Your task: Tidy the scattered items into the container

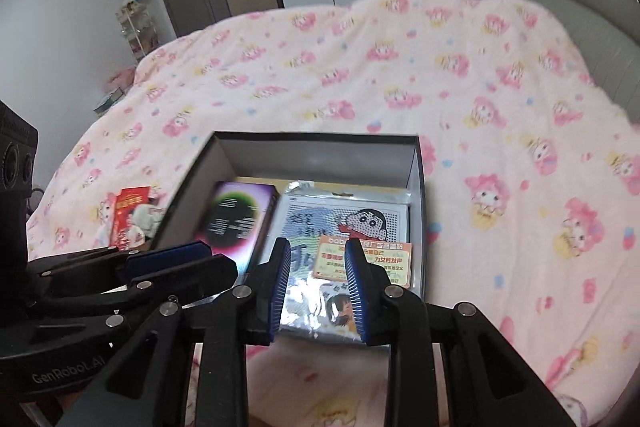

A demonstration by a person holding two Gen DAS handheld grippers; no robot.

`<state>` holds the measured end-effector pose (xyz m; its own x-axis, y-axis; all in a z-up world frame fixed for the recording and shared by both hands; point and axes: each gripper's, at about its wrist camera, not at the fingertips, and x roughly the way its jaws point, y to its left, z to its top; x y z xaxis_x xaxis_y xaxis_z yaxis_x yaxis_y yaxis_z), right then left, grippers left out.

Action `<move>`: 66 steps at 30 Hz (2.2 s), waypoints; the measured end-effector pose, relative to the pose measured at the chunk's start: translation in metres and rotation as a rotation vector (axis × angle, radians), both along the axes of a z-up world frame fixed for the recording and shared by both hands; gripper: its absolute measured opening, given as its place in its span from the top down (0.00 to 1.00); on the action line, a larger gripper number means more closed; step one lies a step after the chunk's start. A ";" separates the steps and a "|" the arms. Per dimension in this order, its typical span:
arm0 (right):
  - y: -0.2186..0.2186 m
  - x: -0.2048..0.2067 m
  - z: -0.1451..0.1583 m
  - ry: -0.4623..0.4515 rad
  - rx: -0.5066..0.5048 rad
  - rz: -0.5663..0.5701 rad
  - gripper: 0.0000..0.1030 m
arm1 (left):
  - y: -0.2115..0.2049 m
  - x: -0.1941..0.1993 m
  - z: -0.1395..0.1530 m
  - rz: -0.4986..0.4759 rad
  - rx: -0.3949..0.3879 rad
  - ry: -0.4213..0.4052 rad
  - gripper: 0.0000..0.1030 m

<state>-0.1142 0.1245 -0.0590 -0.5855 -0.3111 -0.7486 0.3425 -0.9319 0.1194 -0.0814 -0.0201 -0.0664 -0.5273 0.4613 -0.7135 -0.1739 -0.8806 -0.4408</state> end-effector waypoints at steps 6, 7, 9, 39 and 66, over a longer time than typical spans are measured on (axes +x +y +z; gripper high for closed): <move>-0.021 0.029 0.010 -0.009 -0.035 0.039 0.76 | -0.026 0.035 0.016 0.017 -0.032 0.022 0.76; -0.026 0.032 0.011 -0.014 -0.043 0.050 0.76 | -0.031 0.039 0.018 0.021 -0.037 0.026 0.76; -0.037 0.040 0.013 -0.020 -0.054 0.075 0.76 | -0.042 0.051 0.023 0.030 -0.048 0.032 0.76; -0.276 0.032 -0.082 -0.294 -0.048 0.449 0.76 | -0.279 0.089 -0.085 0.448 0.040 -0.128 0.71; -0.351 -0.074 -0.188 -0.533 -0.018 0.388 0.66 | -0.349 -0.009 -0.176 0.544 0.042 -0.235 0.71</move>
<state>-0.1886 -0.2266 -0.2466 0.0211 -0.4399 -0.8978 0.5428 -0.7490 0.3798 -0.0902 -0.3695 -0.2419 -0.5259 0.1996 -0.8268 0.4043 -0.7966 -0.4494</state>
